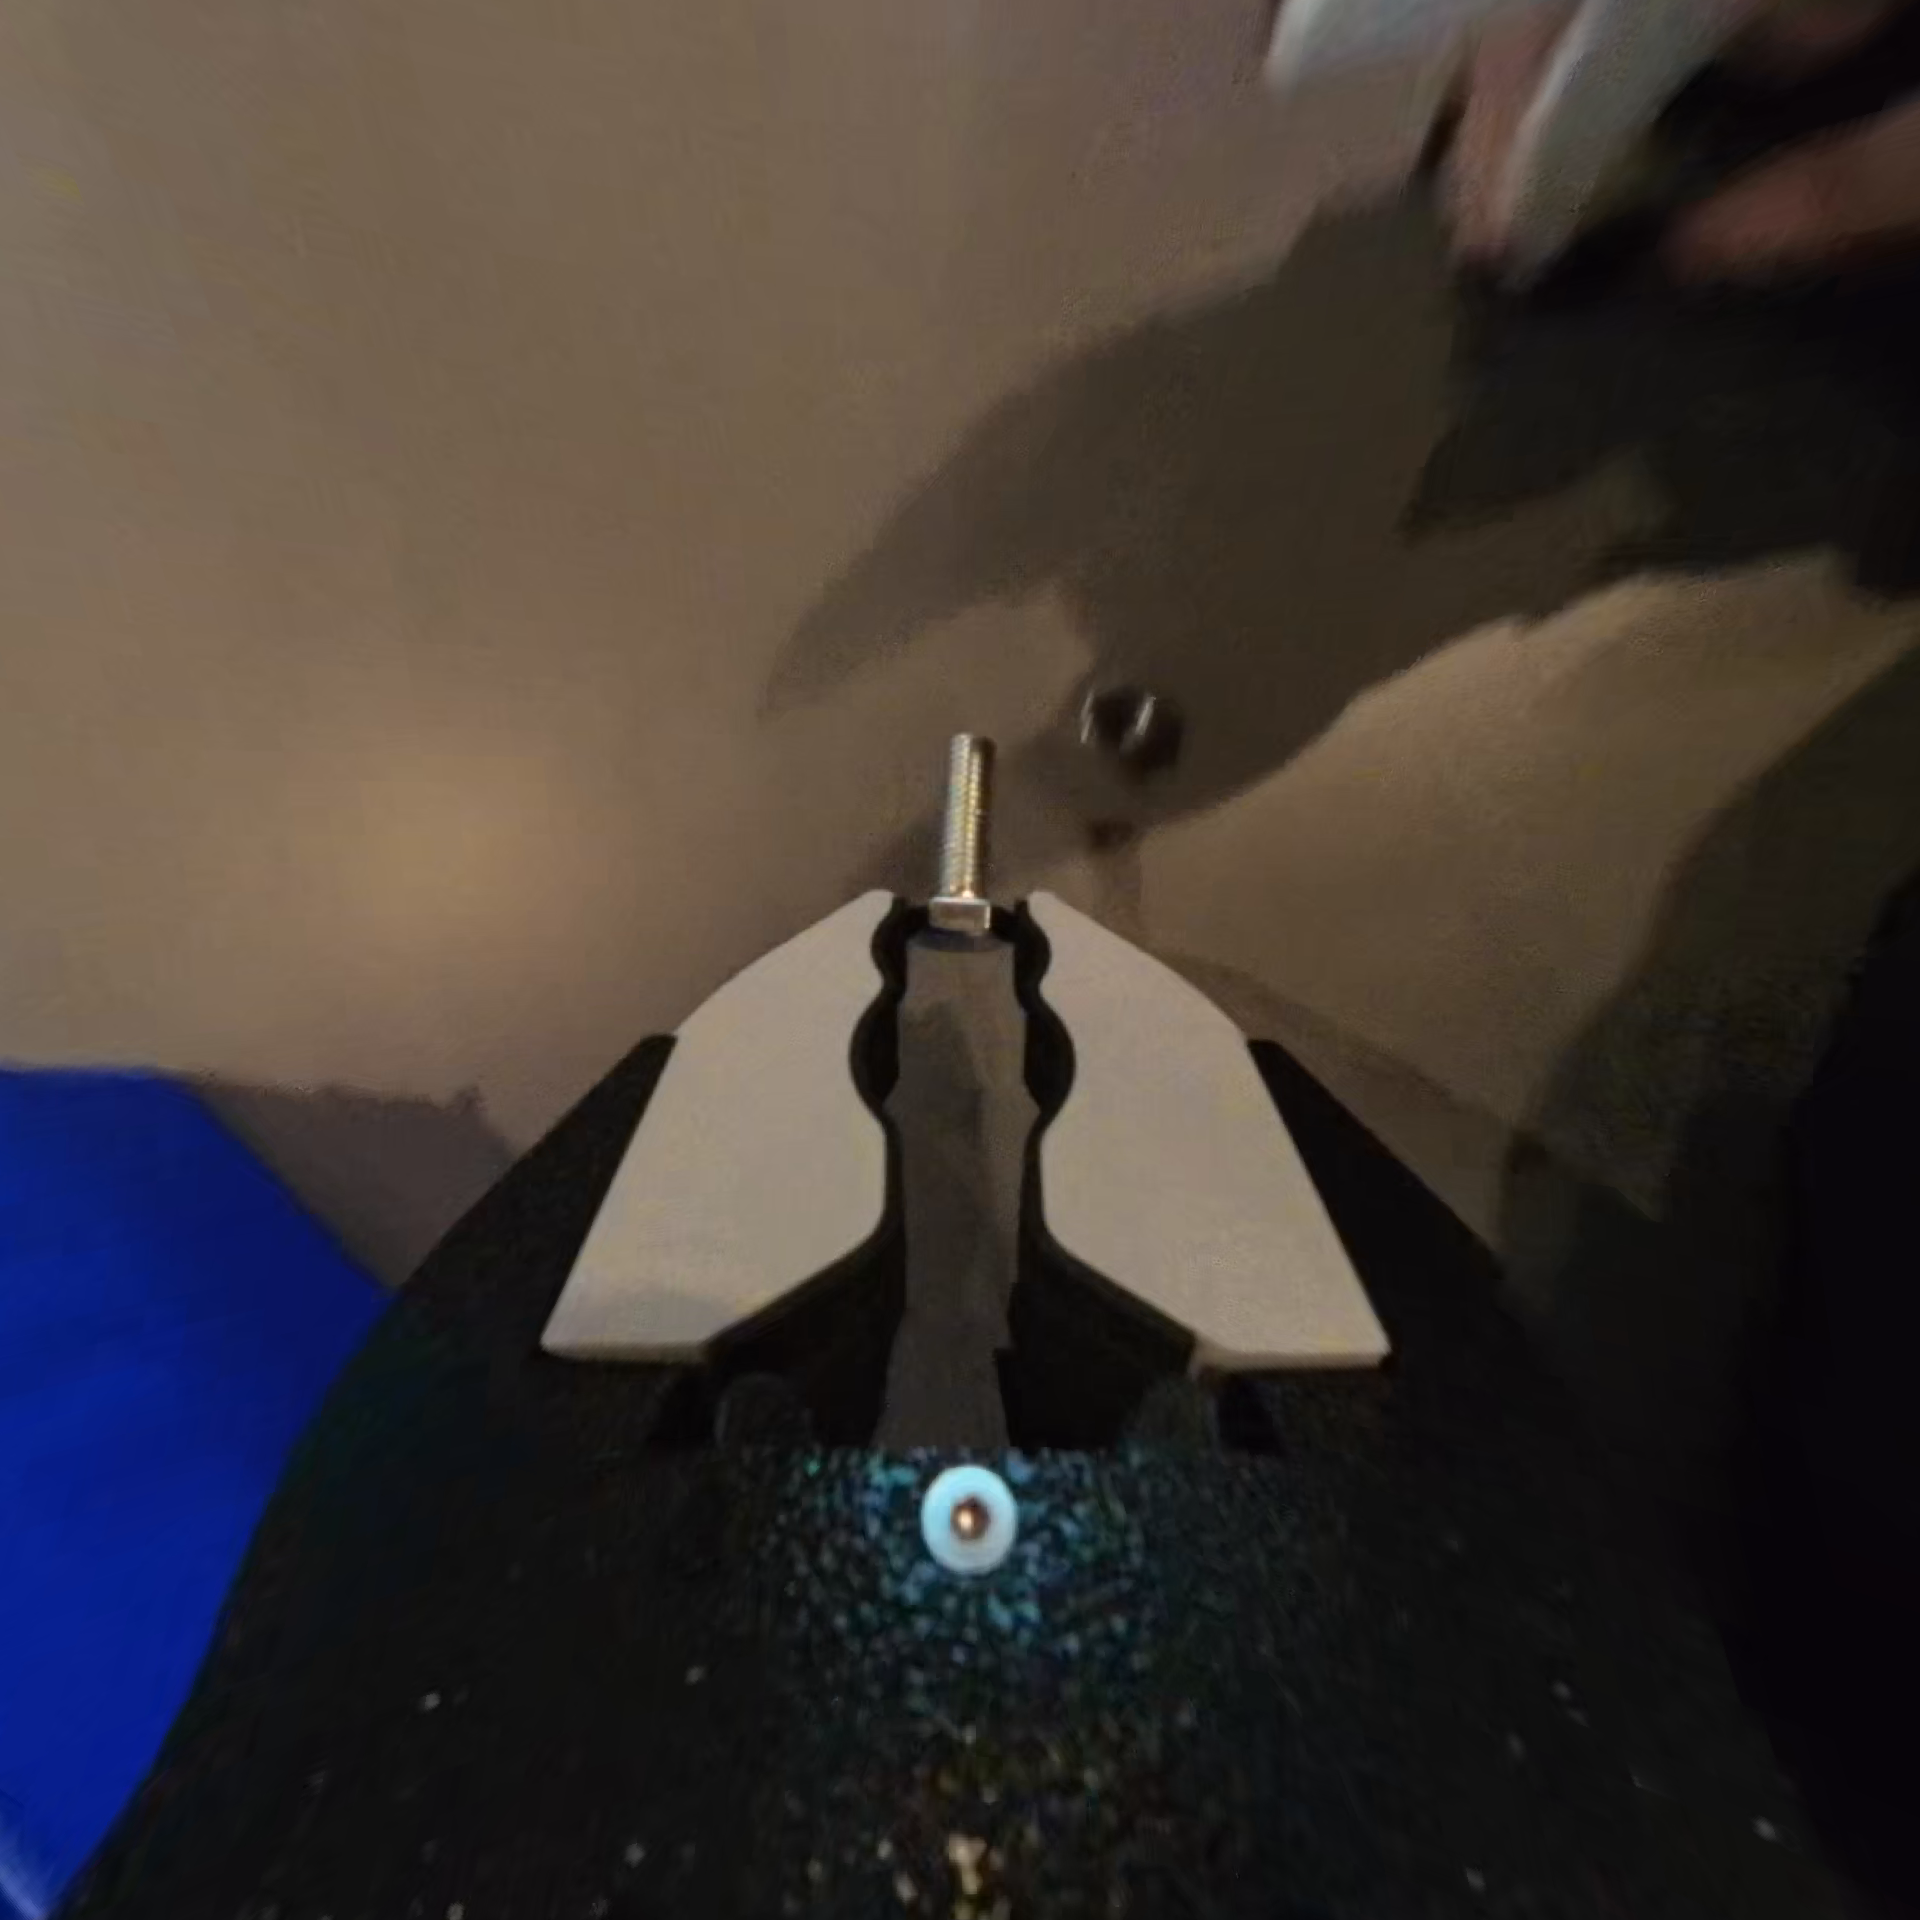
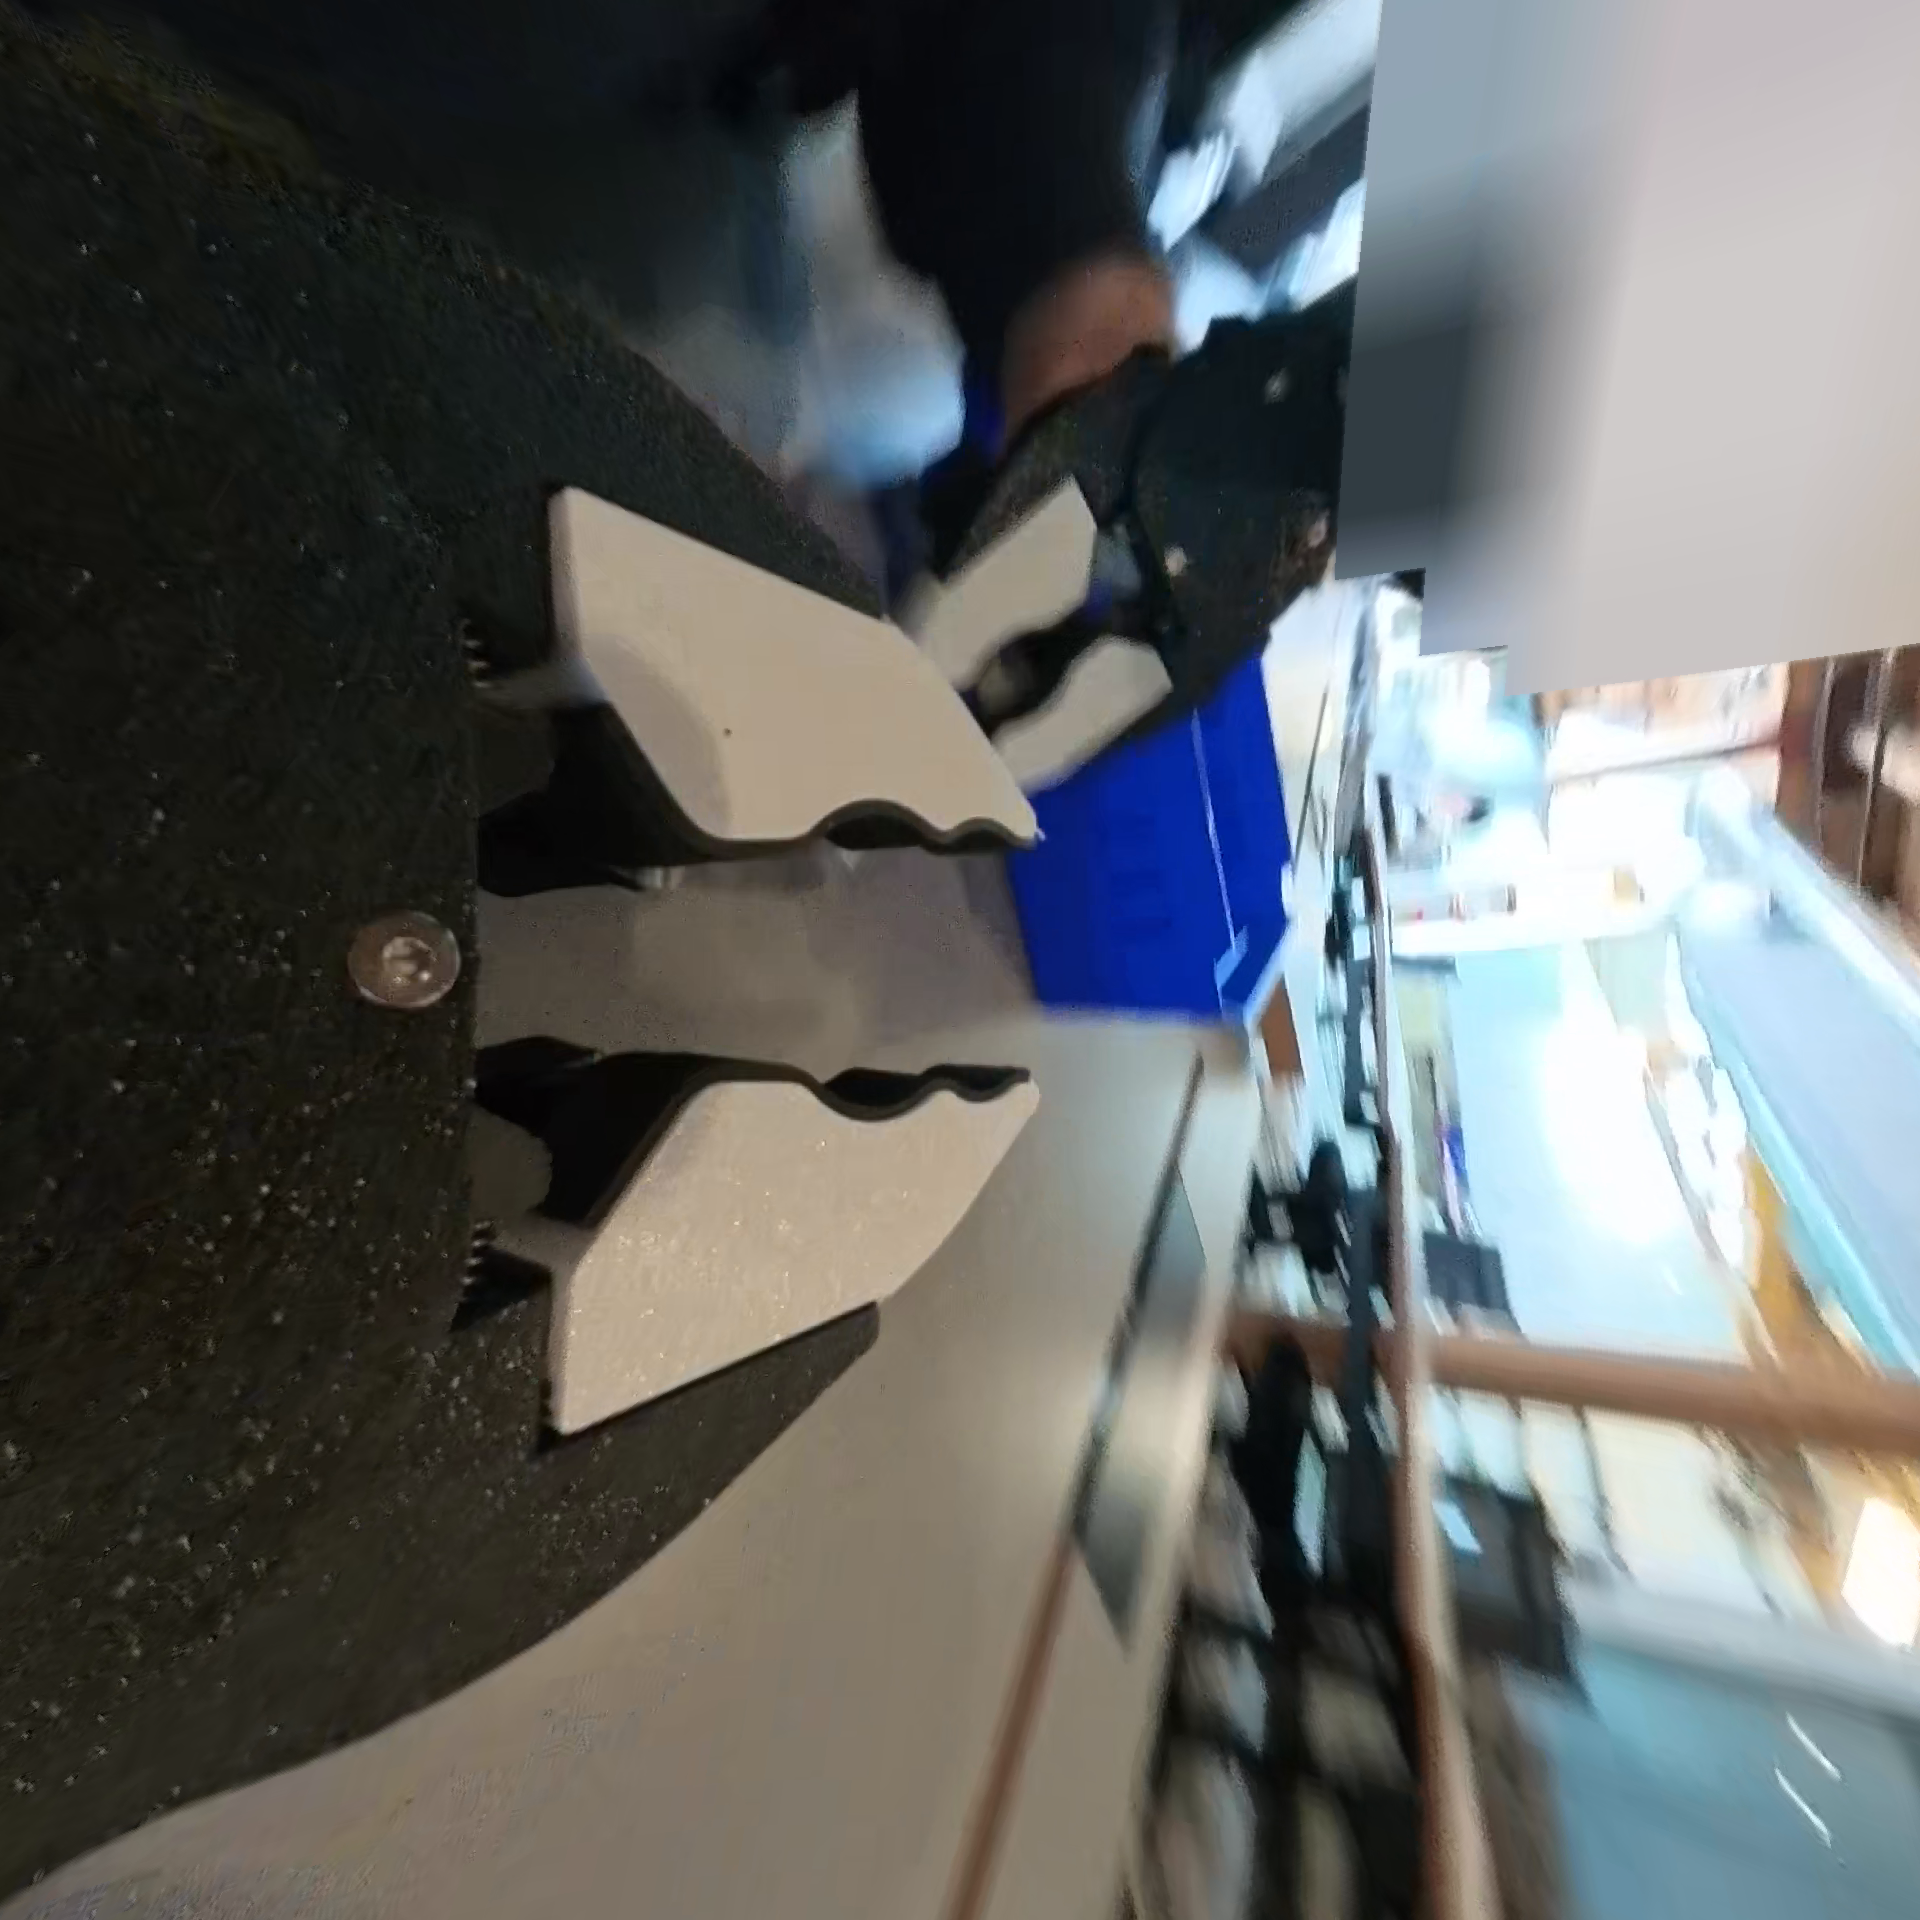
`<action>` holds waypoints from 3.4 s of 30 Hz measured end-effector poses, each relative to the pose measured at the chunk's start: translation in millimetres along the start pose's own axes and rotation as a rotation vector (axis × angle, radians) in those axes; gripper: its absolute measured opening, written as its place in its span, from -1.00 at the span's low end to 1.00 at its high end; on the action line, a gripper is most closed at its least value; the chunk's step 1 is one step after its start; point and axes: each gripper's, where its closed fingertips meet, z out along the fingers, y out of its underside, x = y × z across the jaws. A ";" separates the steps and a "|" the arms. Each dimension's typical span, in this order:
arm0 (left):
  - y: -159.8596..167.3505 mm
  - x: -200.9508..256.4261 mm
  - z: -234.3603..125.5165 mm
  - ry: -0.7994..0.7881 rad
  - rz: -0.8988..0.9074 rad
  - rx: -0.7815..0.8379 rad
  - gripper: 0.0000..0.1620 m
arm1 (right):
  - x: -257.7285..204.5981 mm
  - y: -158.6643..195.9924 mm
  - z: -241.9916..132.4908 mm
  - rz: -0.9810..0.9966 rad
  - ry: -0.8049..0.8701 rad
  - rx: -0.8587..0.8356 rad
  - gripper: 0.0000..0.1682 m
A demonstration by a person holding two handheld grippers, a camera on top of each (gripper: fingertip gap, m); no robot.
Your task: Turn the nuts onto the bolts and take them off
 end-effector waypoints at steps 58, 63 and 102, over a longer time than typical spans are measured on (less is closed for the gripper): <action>-52.7 62.0 -26.8 0.250 0.252 0.597 -0.78 | -72.9 6.8 -5.2 0.088 -0.524 -0.053 -0.89; -55.2 57.6 -27.4 0.202 0.244 0.630 -0.79 | -68.0 6.6 -9.5 0.060 -0.499 -0.048 -0.89; -32.0 -4.1 -39.0 -0.089 0.000 0.763 -0.79 | -28.8 121.8 3.9 -0.081 0.172 -1.213 -0.79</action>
